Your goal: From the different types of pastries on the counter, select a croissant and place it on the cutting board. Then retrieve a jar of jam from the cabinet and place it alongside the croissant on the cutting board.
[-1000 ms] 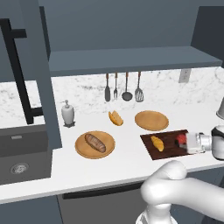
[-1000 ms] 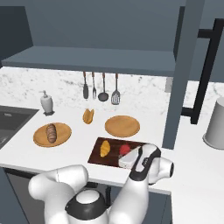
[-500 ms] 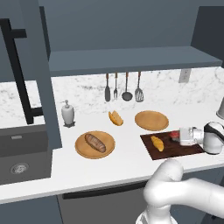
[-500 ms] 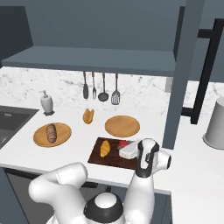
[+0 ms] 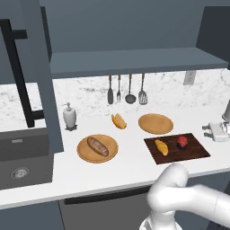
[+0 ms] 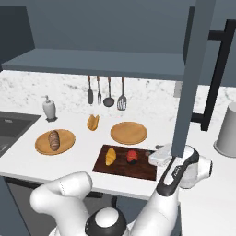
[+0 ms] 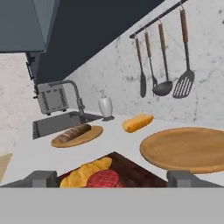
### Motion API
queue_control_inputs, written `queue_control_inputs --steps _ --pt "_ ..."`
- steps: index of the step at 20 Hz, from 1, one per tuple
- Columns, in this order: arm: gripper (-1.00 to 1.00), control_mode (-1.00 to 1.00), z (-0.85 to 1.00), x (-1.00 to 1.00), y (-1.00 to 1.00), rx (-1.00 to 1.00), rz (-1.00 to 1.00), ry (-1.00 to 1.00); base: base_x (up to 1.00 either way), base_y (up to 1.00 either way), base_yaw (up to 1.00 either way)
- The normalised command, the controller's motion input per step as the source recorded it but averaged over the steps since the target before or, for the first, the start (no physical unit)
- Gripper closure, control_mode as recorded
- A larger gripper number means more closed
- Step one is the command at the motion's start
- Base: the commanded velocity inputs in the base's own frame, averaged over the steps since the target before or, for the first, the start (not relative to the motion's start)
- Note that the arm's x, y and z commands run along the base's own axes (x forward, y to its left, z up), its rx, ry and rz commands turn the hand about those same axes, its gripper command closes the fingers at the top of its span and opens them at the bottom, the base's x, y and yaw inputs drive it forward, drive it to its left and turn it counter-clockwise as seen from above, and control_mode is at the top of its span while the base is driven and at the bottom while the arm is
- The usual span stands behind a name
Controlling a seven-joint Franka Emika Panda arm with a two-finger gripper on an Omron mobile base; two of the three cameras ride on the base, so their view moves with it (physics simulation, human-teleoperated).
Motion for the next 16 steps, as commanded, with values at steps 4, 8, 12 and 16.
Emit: queue_control_inputs --steps 4,8,12,16 --pt "-1.00 -1.00 0.46 -1.00 -1.00 -0.09 -0.02 0.00 0.00 0.00 0.00" --pt "-1.00 -1.00 0.33 -1.00 -1.00 0.03 -0.18 0.00 0.00 0.00 0.00" --pt "-1.00 -1.00 0.33 -0.88 -1.00 0.14 -0.29 0.00 0.00 0.00 0.00" --pt "-1.00 -1.00 0.43 -0.60 -0.94 0.17 -0.47 0.00 0.00 0.00 0.00"
